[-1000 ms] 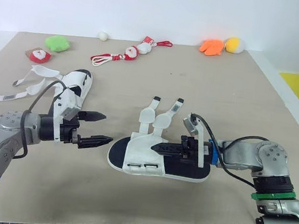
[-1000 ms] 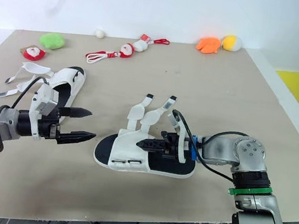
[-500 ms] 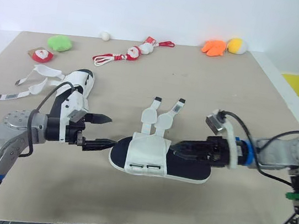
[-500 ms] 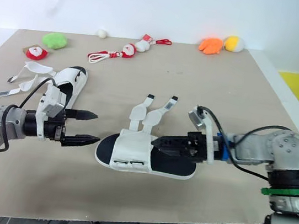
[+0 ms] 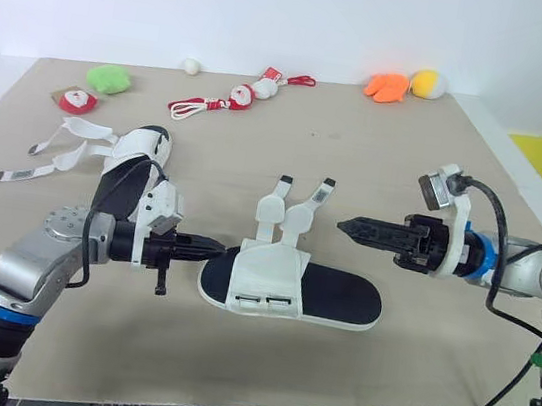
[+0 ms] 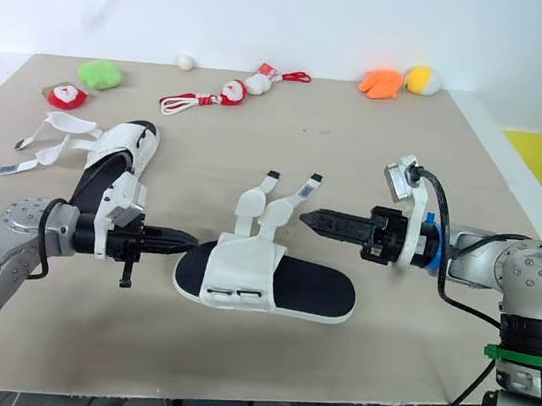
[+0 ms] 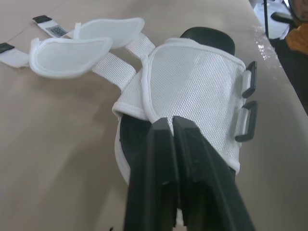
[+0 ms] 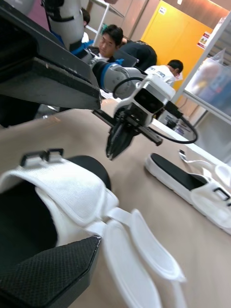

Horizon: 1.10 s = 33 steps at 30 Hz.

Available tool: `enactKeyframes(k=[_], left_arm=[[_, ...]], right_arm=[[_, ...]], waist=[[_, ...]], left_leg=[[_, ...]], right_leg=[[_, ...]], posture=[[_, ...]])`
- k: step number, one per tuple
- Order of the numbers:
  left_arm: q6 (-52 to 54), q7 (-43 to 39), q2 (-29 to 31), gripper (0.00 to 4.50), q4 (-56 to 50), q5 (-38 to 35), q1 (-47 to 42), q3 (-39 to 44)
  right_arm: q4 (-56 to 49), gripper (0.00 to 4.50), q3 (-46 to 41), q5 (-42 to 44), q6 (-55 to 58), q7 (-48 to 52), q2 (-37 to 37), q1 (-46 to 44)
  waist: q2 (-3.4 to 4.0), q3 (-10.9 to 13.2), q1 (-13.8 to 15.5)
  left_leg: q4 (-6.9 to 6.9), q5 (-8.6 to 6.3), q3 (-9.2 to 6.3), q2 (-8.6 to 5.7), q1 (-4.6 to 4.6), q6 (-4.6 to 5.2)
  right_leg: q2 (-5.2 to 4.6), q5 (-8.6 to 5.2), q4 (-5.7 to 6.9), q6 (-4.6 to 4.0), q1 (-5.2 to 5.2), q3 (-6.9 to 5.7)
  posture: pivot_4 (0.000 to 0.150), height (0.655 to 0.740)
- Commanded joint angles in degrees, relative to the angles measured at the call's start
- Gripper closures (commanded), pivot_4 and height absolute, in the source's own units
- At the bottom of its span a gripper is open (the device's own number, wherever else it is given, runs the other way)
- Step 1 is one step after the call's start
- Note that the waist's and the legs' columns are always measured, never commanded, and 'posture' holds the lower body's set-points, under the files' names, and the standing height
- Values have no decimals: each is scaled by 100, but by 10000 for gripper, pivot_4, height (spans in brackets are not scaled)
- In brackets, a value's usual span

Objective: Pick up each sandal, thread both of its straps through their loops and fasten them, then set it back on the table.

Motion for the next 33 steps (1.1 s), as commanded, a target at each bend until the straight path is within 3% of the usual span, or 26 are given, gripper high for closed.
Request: enactKeyframes(k=[1, 11, 23, 27, 30, 33], left_arm=[[-77, -12, -1, 44569, -61, 39, -80, 24], [-16, 271, -213, 44569, 79, 24, -358, 112], [266, -24, 92, 44569, -169, -37, -120, -80], [241, 325, -123, 44569, -106, 49, -275, -5], [296, 384, -166, 36072, -96, -19, -342, 28], [320, 396, -158, 20752, -118, -41, -365, 11]], right_arm=[[-108, 0, -481, -13, -157, -51, 186, -129], [-427, 0, -759, 94, -41, -564, 681, 31], [-175, 0, -877, -103, -1, -705, 722, -217], [-279, 0, -890, -86, -13, -819, 841, -202], [-299, 0, -886, -95, 0, -868, 918, -170], [-293, 0, -881, -88, 17, -900, 958, -181]], waist=[[0, 0, 1], [0, 0, 1], [0, 0, -2], [0, 0, -2], [0, 0, -1], [0, 0, -5]], left_leg=[[-1, 0, -1, 0, -2, 0], [2, 0, -1, -2, 0, 0], [2, 0, -1, -2, 2, 0], [2, 0, -1, -2, 3, 0], [2, 0, -1, -2, 2, 0], [2, 0, -1, -2, 3, 0]], right_leg=[[0, -1, 0, 1, 0, 0], [-1, 2, 6, 0, 1, 2], [0, 1, 10, -1, 1, 2], [1, 0, 11, -1, 1, 2], [0, 1, 12, -1, 1, 2], [0, 1, 12, -1, 1, 4]], posture=[[1500, 7400], [1500, 7400], [1500, 7400], [1500, 7400], [1500, 7400], [1500, 7400]])
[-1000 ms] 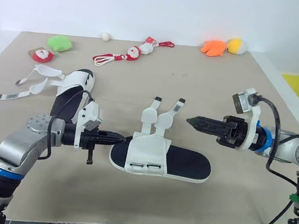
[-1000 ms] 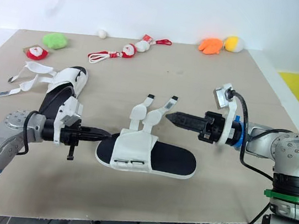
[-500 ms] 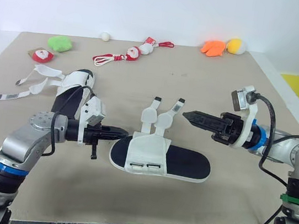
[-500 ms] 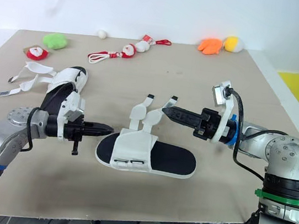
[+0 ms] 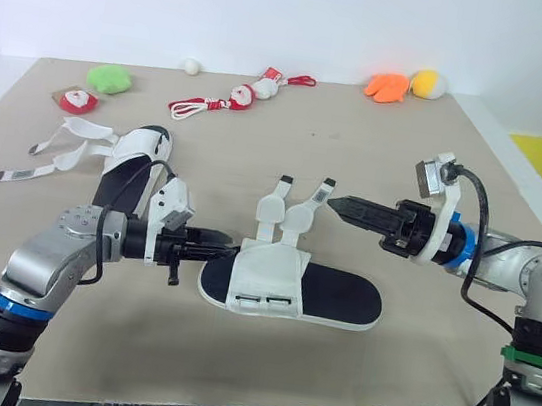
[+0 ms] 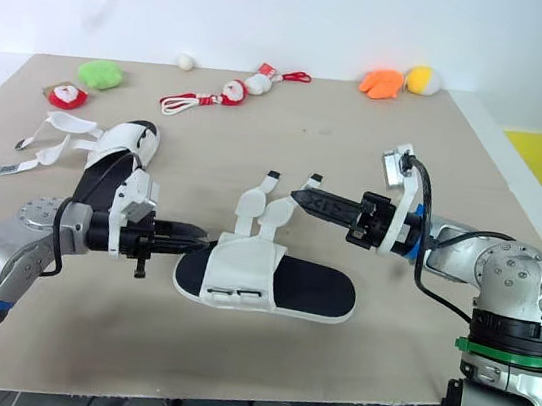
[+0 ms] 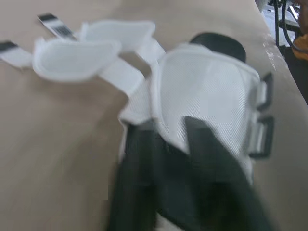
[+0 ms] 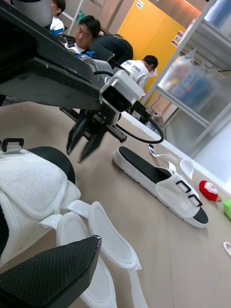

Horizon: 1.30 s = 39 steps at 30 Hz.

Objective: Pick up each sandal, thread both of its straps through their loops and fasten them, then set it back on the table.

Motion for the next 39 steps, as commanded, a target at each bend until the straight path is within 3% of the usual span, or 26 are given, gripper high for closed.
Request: enactKeyframes(k=[1, 4, 6, 7, 9, 16, 28, 33, 39], left_arm=[[41, 5, 41, 17243, -158, -43, -84, 109], [-32, 64, 10, 1438, -153, 8, -106, 113], [-6, -10, 25, 193, -196, -58, -97, 115], [43, -74, 68, 1395, -242, -110, -67, 112], [95, -152, 131, 8963, -309, -149, -14, 100], [147, -223, 248, 44625, -374, 59, 122, -135], [-39, -129, 130, 44625, -145, 640, 330, -647], [-90, -116, 47, 44625, -69, 741, 333, -690], [-142, -109, 6, 44625, -50, 809, 357, -702]], right_arm=[[-159, 0, -252, 78, -21, -25, 21, -115], [-126, 0, -254, 80, -10, -25, 38, -142], [-111, 0, -249, 77, -9, -23, 49, -151], [-100, 0, -250, 80, -5, -24, 54, -156], [-71, 0, -258, 90, 5, -27, 64, -173], [220, 0, -364, 252, 184, -334, 160, -343], [2789, 0, -905, -402, 676, -2589, 919, -1346], [3433, 0, -1043, -819, 506, -2705, 1311, -1756], [4513, 0, -826, -1734, -56, -2048, 1527, -2184]], waist=[[0, 0, 0], [0, 0, 0], [0, 0, 0], [0, 0, 0], [0, 0, 0], [0, 0, -2], [0, 0, -12], [1, 0, -17], [1, -1, -19]], left_leg=[[0, 0, 0, 0, 0, 0], [0, 0, 0, 0, 1, 0], [1, 0, 0, -1, 1, 0], [1, 0, 0, 0, 2, 0], [1, 0, 0, 0, 3, 0], [1, 0, 0, -1, 6, 1], [2, 7, 1, -4, 11, 12], [2, 7, 1, -4, 13, 12], [2, 11, 1, -5, 17, 18]], right_leg=[[1, 0, 1, 0, 0, 0], [0, -2, 6, 0, 0, 0], [0, -2, 6, 0, 0, 0], [0, -2, 7, 0, 0, 0], [1, -2, 9, 0, 0, 0], [1, -3, 15, -2, 0, 0], [1, -3, 30, -8, -1, 4], [1, -3, 32, -7, -1, 5], [1, -1, 34, -6, 0, 5]], posture=[[1500, 7400], [1500, 7400], [1500, 7400], [1500, 7400], [1500, 7400], [1500, 7400], [1500, 7400], [1500, 7400], [1500, 7400]])
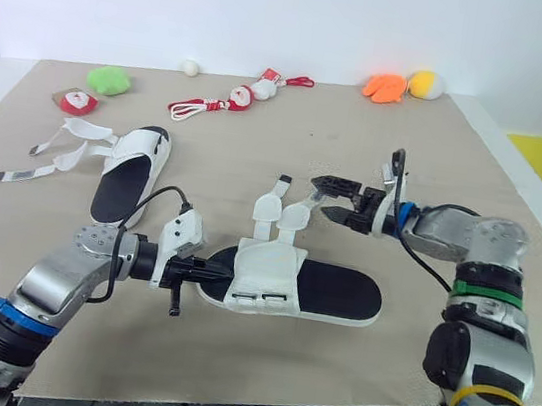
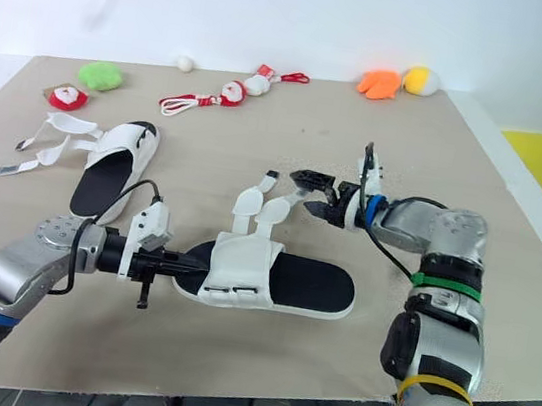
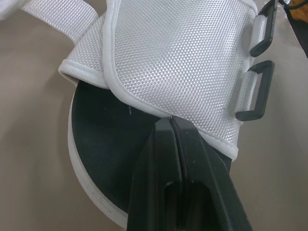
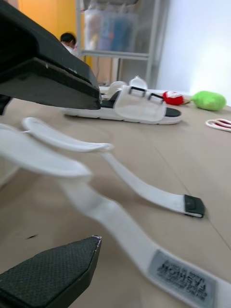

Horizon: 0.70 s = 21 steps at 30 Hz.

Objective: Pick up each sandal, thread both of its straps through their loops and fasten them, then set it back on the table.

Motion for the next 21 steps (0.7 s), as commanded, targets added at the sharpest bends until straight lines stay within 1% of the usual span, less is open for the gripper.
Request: enactKeyframes(k=[1, 7, 10, 12, 15, 17, 21], left_arm=[[-67, 8, 7, 44625, -13, 96, 43, -52], [-73, 45, 9, 44625, -92, 85, 141, -2], [-83, 61, -2, 44625, -110, 85, 171, 0], [-91, 67, -10, 44625, -108, 89, 177, -2], [-103, 76, -18, 45000, -91, 94, 166, 3], [-124, 82, -19, 45000, -74, 100, 165, 16], [-150, 83, -17, 45000, -58, 100, 181, 39]], right_arm=[[503, 0, 51, -518, -338, 506, 54, -306], [1260, 0, 87, -1304, -847, 1146, 200, -635], [1700, 0, -76, -1579, -1489, 1269, 316, -839], [1968, 0, -146, -1729, -1693, 1324, 366, -962], [2195, 8239, -182, -1940, -1874, 1425, 381, -1069], [2265, 18040, -170, -2067, -1928, 1554, 370, -1098], [2276, 39038, -53, -2360, -1937, 1927, 343, -1099]], waist=[[0, 0, 1], [1, 0, -9], [1, -1, -16], [1, -1, -18], [1, 0, -19], [1, 0, -19], [1, 0, -20]], left_leg=[[0, 0, 0, 0, 0, 0], [-1, 0, 1, 0, 2, 0], [-1, 1, 1, 0, 6, 1], [-1, 2, 1, 0, 6, 3], [-1, 2, 1, 0, 6, 3], [-1, 2, 1, -1, 6, 3], [-2, 2, 1, -1, 5, 3]], right_leg=[[0, 0, 0, 0, 0, 0], [0, -1, 3, 0, 0, 0], [1, 0, 6, 0, 0, 1], [1, 1, 7, 1, 1, 1], [0, 1, 7, 0, 2, 1], [0, 0, 7, 0, 2, 0], [0, -2, 7, 0, 1, 1]], posture=[[1500, 7400], [1500, 7400], [1500, 7400], [1500, 7400], [1500, 7400], [1500, 7400], [1500, 7400]])
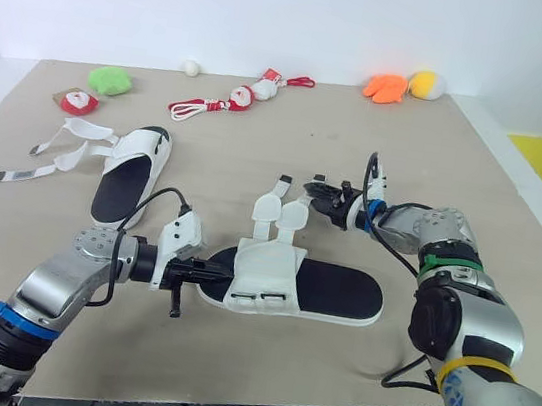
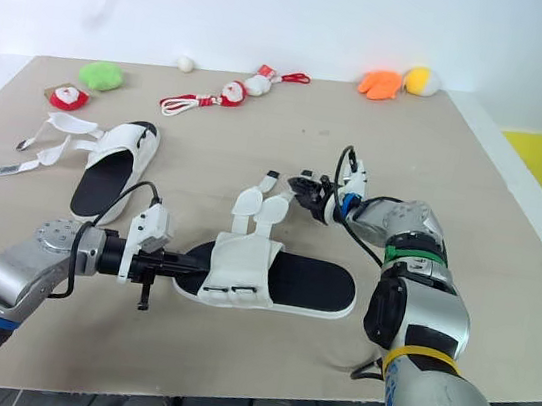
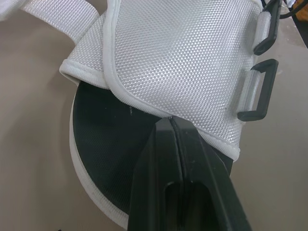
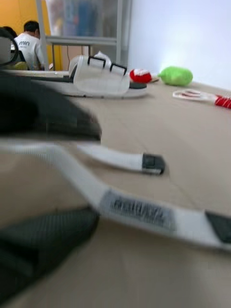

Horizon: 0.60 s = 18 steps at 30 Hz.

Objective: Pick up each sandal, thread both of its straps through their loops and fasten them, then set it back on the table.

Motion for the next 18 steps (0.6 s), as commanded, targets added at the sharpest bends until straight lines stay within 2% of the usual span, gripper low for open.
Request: enactKeyframes(k=[1, 2, 6, 11, 15, 18], left_arm=[[-41, 25, 3, 45000, -29, 49, 79, 3], [-44, 26, 0, 45000, -27, 46, 82, 6], [-49, 37, -25, 45000, -10, 43, 69, 2], [-75, 25, -39, 45000, 34, 55, 52, -2], [-93, 5, -22, 45000, 44, 55, 59, 2], [-83, -15, -6, 45000, 48, 35, 52, 19]], right_arm=[[-95, 43206, 4, -216, -51, 431, -57, -172], [-192, 44803, 144, -366, -133, 631, -61, -143], [-1203, 44803, 946, -953, -916, 1855, -59, 193], [-3263, 44803, 1453, -1048, -1918, 3089, -63, 1077], [-4742, 44803, 1815, -1335, -3059, 3643, -126, 1870], [-5348, 44803, 2191, -1827, -4099, 3903, -237, 2308]], waist=[[-1, -1, -3], [-1, -1, -4], [1, 0, -5], [1, 0, 3], [1, 0, 18], [1, 0, 18]], left_leg=[[0, 0, 0, 0, 1, 0], [0, 0, 0, 0, 4, 0], [1, 1, 0, 0, 6, 1], [-1, 1, -1, 0, 5, -1], [-2, 1, -4, 1, 6, -1], [-2, 1, -4, 2, 8, -2]], right_leg=[[0, 0, 0, 0, 0, 0], [0, 1, 0, -1, 3, 0], [1, 3, 1, 1, 4, 0], [0, -1, 3, 7, 2, 0], [0, -2, 4, 9, 2, -2], [0, -2, 4, 9, 2, -3]], posture=[[1500, 7400], [1500, 7400], [1500, 7400], [1500, 7400], [1500, 7400], [1500, 7400]])
